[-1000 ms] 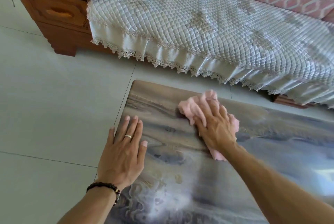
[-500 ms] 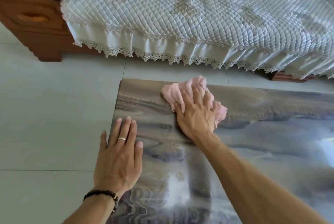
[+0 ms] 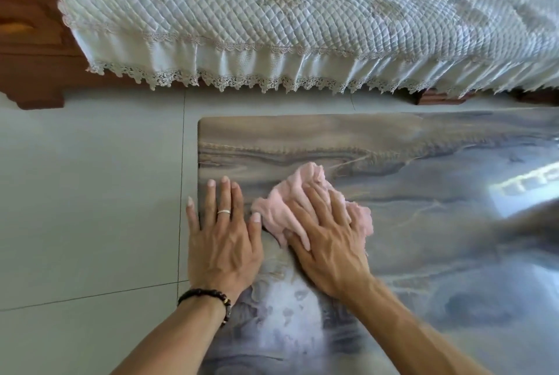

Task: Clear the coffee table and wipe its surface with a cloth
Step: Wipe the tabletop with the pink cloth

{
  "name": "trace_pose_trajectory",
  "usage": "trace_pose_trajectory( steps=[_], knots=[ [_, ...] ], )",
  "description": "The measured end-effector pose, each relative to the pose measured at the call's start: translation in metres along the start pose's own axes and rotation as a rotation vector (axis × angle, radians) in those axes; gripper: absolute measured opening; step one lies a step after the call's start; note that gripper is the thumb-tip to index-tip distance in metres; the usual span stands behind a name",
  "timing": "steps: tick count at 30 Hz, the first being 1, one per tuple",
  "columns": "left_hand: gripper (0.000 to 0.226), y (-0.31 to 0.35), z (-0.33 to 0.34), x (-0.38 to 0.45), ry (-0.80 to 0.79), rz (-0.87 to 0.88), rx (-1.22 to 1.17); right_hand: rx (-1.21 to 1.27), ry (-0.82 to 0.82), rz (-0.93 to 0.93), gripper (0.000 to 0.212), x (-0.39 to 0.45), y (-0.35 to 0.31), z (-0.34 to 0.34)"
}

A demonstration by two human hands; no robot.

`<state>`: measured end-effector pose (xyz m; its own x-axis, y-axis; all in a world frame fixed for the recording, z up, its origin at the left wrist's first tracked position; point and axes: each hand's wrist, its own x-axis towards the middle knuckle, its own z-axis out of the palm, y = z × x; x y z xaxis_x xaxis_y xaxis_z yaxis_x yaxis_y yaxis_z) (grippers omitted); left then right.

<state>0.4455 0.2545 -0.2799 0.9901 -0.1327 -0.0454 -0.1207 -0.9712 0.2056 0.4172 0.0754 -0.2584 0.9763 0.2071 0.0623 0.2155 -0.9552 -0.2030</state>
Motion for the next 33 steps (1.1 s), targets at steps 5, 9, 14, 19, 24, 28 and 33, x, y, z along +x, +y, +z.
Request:
trace_pose_trajectory(
  steps=[5, 9, 14, 19, 24, 28, 33],
  knots=[
    [0.079, -0.002, -0.007, -0.002, -0.030, 0.059, -0.049, -0.008, 0.009, 0.597, 0.055, 0.029, 0.034, -0.009],
    [0.081, -0.003, -0.012, 0.000, -0.072, 0.050, -0.091, -0.047, 0.026, 0.352, 0.052, -0.006, -0.051, 0.008],
    [0.082, -0.005, -0.014, -0.003, -0.056, 0.068, -0.143, -0.072, -0.014, 0.367, 0.056, -0.025, -0.011, -0.008],
    [0.082, -0.013, -0.009, -0.005, -0.065, 0.121, -0.095, -0.026, 0.061, 0.502, 0.061, -0.046, -0.079, 0.012],
    [0.071, -0.029, -0.011, -0.039, -0.003, 0.497, -0.049, -0.115, -0.096, 0.279, 0.061, -0.075, -0.032, -0.007],
    [0.070, -0.022, -0.010, -0.071, -0.037, 0.473, -0.118, 0.021, 0.060, 0.657, 0.064, -0.039, -0.052, 0.007],
    [0.081, -0.017, -0.007, -0.089, -0.077, 0.397, -0.122, -0.097, -0.058, 0.122, 0.054, -0.142, -0.077, -0.001]
  ],
)
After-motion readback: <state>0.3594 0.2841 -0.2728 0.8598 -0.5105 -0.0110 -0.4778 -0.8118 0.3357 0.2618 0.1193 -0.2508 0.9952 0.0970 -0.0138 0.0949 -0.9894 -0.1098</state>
